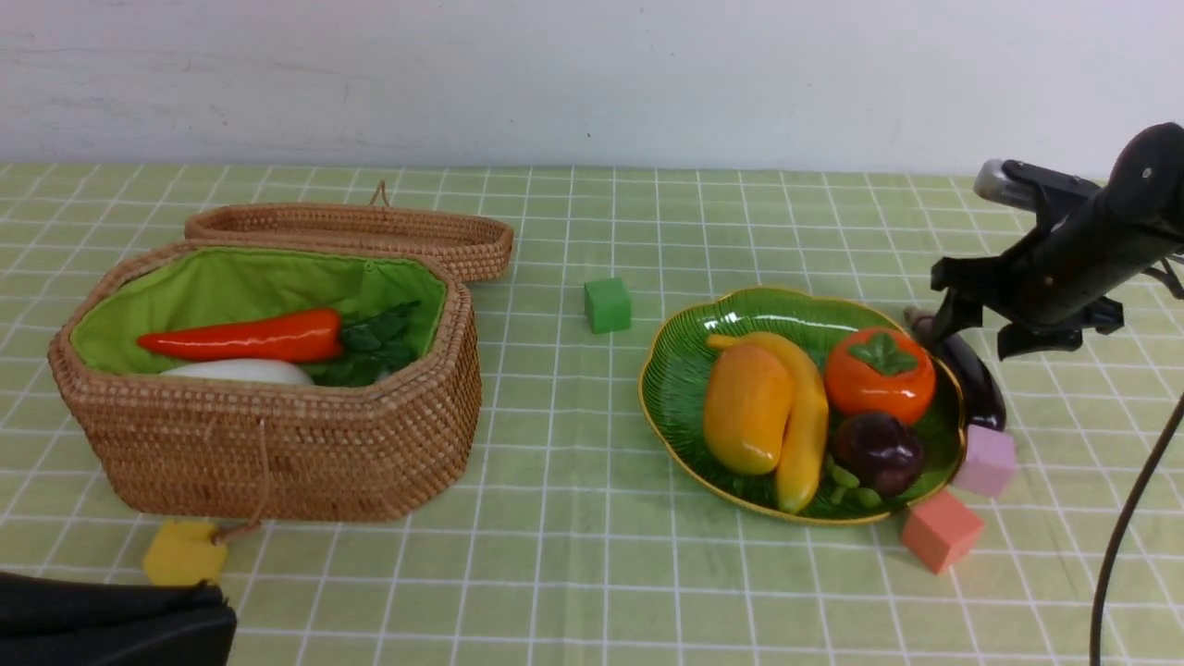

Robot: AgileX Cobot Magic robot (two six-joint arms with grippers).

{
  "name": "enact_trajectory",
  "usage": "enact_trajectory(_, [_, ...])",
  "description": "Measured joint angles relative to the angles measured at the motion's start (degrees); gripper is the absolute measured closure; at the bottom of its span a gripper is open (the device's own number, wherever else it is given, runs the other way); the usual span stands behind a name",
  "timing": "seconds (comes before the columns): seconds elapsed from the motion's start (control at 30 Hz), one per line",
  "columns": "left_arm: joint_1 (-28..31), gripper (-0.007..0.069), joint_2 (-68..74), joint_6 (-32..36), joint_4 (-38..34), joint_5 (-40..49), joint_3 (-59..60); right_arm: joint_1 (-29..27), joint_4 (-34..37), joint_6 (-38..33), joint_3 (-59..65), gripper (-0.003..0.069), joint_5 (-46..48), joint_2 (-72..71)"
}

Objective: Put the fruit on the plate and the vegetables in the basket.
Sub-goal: Grab an eggplant with your right arm and place it in the basket on the left.

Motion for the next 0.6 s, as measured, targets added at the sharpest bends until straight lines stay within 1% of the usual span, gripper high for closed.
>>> enact_trajectory(0.23, [0.00,0.0636,0.00,0.00,-0.14,0.00,0.00,0.00,1.08,-0.04,0.00,0.0144,-1.65,1.67])
enact_trajectory(0.47, [0.00,0.0636,0.00,0.00,-0.16,0.00,0.00,0.00,0.28,-0.12,0.00,0.0146,-1.92,2.76])
enact_trajectory(0.53, [0.00,0.0634,0.00,0.00,-0.16,0.00,0.00,0.00,-0.12,-0.25,-0.11,0.0157,-1.92,2.81])
enact_trajectory(0.6, [0.00,0.0634,0.00,0.00,-0.16,0.00,0.00,0.00,-0.82,-0.30,-0.10,0.0191,-1.92,2.83])
